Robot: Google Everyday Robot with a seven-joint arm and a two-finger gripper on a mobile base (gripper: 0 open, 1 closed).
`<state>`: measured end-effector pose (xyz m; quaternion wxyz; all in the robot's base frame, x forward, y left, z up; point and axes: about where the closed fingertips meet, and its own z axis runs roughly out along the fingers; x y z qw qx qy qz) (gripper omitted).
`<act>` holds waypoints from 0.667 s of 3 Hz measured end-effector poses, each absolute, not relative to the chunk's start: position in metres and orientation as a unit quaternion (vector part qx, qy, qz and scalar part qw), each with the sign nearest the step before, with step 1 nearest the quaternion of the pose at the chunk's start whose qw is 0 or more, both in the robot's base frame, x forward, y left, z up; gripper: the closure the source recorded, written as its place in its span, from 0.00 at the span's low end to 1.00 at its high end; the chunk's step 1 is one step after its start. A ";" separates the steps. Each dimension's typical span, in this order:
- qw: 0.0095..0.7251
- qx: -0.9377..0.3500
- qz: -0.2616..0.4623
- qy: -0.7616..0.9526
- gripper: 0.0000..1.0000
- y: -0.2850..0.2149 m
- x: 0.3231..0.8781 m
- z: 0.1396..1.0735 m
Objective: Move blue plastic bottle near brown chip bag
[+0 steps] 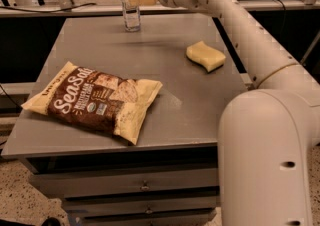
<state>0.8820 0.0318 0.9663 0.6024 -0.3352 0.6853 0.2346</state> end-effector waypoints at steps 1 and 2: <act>0.597 -0.347 0.235 0.684 0.00 0.055 0.900 0.959; 0.588 -0.357 0.239 0.685 0.00 0.075 0.911 0.950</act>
Offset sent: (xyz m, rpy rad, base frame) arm 0.0550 0.0576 -0.0170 -0.0487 0.0222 0.0616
